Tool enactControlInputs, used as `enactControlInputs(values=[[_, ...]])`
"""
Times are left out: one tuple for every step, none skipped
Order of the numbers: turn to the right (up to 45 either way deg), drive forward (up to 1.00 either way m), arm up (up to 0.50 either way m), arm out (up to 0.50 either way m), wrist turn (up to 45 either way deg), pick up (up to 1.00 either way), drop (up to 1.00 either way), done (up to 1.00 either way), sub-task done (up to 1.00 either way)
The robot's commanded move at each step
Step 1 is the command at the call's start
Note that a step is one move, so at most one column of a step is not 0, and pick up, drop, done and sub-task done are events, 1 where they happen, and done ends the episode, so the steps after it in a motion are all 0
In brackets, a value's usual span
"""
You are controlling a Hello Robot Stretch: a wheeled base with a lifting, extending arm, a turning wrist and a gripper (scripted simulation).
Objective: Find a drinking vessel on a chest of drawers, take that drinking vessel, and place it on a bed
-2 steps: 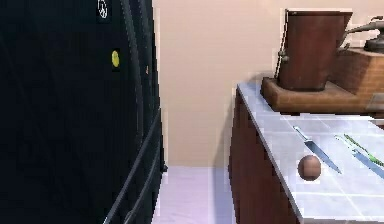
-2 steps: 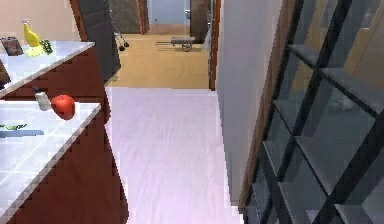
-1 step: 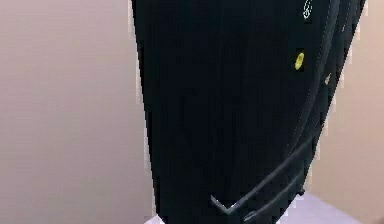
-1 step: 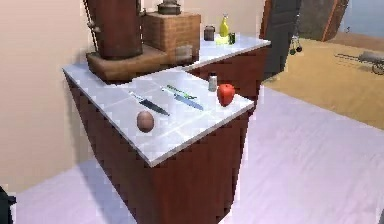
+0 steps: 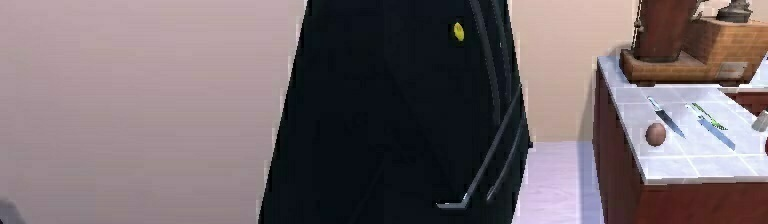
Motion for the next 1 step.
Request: enactControlInputs(values=[[0.0,0.1,0.0,0.0,0.0,0.0,0.0,0.0,0.0]])
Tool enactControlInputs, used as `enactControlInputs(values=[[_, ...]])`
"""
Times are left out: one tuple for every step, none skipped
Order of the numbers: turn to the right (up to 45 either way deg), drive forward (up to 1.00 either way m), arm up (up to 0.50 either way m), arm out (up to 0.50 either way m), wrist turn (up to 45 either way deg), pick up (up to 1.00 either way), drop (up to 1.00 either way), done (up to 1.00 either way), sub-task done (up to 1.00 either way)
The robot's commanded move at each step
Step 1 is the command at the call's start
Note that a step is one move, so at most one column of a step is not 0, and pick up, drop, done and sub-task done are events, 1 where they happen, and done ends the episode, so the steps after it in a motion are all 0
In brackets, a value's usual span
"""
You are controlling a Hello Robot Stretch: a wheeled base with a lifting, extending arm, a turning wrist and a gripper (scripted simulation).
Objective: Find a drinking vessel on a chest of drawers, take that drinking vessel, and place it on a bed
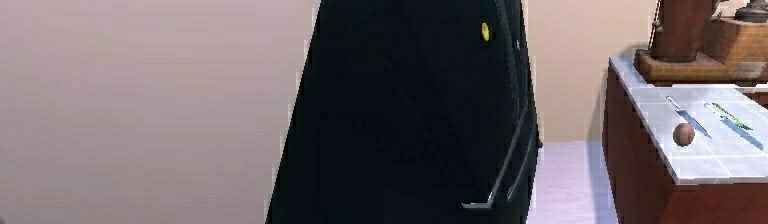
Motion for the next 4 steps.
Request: enactControlInputs(values=[[-15.0,0.0,0.0,0.0,0.0,0.0,0.0,0.0,0.0],[0.0,0.2,0.0,0.0,0.0,0.0,0.0,0.0,0.0],[-42.0,0.0,0.0,0.0,0.0,0.0,0.0,0.0,0.0],[0.0,0.3,0.0,0.0,0.0,0.0,0.0,0.0,0.0]])
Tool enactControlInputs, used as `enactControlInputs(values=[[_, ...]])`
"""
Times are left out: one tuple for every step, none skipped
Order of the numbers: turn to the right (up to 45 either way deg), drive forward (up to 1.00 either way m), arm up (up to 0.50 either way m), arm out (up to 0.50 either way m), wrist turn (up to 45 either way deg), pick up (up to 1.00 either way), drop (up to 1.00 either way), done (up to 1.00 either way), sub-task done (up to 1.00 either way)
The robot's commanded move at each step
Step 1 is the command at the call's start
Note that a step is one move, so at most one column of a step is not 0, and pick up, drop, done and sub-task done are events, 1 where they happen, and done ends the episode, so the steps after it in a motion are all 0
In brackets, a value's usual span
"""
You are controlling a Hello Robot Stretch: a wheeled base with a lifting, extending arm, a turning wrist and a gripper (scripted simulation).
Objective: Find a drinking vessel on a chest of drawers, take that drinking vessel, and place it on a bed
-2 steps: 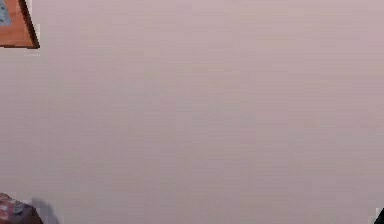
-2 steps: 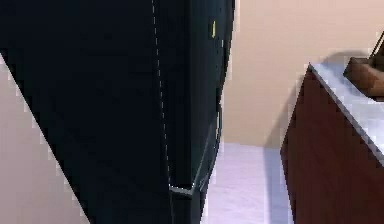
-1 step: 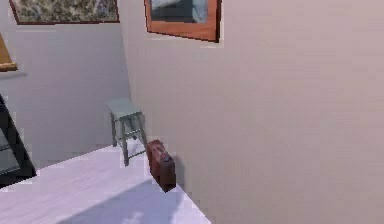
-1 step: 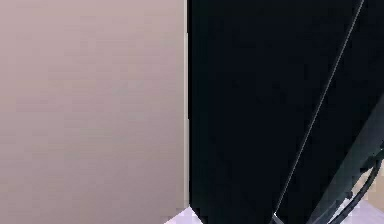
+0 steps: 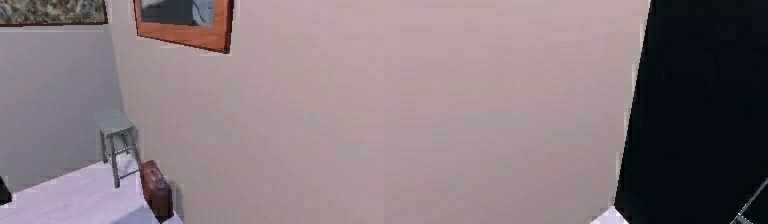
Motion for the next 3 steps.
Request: enactControlInputs(values=[[-45.0,0.0,0.0,0.0,0.0,0.0,0.0,0.0,0.0],[-12.0,0.0,0.0,0.0,0.0,0.0,0.0,0.0,0.0],[0.0,0.85,0.0,0.0,0.0,0.0,0.0,0.0,0.0]])
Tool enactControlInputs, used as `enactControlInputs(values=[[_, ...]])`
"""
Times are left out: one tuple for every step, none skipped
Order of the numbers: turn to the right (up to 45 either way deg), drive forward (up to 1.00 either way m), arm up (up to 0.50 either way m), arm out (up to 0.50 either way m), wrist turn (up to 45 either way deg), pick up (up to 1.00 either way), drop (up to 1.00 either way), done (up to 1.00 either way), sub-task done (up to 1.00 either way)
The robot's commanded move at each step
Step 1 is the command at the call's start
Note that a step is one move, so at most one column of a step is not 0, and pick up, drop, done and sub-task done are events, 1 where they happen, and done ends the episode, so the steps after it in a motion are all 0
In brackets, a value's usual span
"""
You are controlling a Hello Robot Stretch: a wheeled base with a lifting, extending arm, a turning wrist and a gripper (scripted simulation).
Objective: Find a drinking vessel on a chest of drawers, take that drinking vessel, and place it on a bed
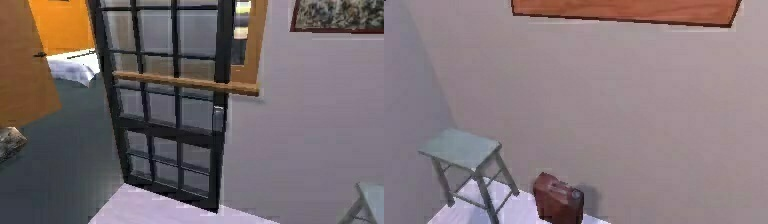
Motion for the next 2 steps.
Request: enactControlInputs(values=[[-45.0,0.0,0.0,0.0,0.0,0.0,0.0,0.0,0.0],[-27.0,0.0,0.0,0.0,0.0,0.0,0.0,0.0,0.0]])
